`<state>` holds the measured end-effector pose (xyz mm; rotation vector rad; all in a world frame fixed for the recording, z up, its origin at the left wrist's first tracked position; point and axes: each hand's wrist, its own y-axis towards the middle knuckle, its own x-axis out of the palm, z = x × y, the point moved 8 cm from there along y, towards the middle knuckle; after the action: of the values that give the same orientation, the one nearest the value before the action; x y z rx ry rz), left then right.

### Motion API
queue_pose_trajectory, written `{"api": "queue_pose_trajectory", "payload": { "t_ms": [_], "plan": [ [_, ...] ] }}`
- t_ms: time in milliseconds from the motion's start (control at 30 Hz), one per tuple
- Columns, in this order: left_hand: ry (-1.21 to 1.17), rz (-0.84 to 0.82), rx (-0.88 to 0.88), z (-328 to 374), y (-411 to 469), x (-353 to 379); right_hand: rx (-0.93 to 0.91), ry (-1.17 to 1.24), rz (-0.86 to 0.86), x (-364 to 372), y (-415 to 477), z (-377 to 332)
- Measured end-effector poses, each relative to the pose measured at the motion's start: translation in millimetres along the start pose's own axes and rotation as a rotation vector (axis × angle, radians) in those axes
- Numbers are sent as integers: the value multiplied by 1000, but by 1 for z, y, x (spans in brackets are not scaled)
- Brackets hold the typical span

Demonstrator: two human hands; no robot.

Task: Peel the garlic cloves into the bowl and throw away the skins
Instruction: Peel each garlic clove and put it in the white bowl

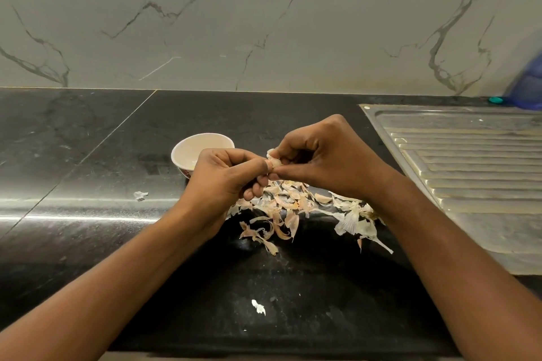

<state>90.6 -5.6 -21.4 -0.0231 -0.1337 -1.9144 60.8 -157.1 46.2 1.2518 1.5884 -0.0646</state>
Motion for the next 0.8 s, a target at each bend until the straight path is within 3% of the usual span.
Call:
{"api": "queue_pose_trajectory", "payload": {
  "t_ms": [567, 800],
  "plan": [
    [-74, -34, 2, 6, 0, 1, 9, 146, 8, -10, -4, 2],
    [-50, -10, 17, 9, -2, -1, 157, 360, -17, -6, -7, 19]
  ]
}}
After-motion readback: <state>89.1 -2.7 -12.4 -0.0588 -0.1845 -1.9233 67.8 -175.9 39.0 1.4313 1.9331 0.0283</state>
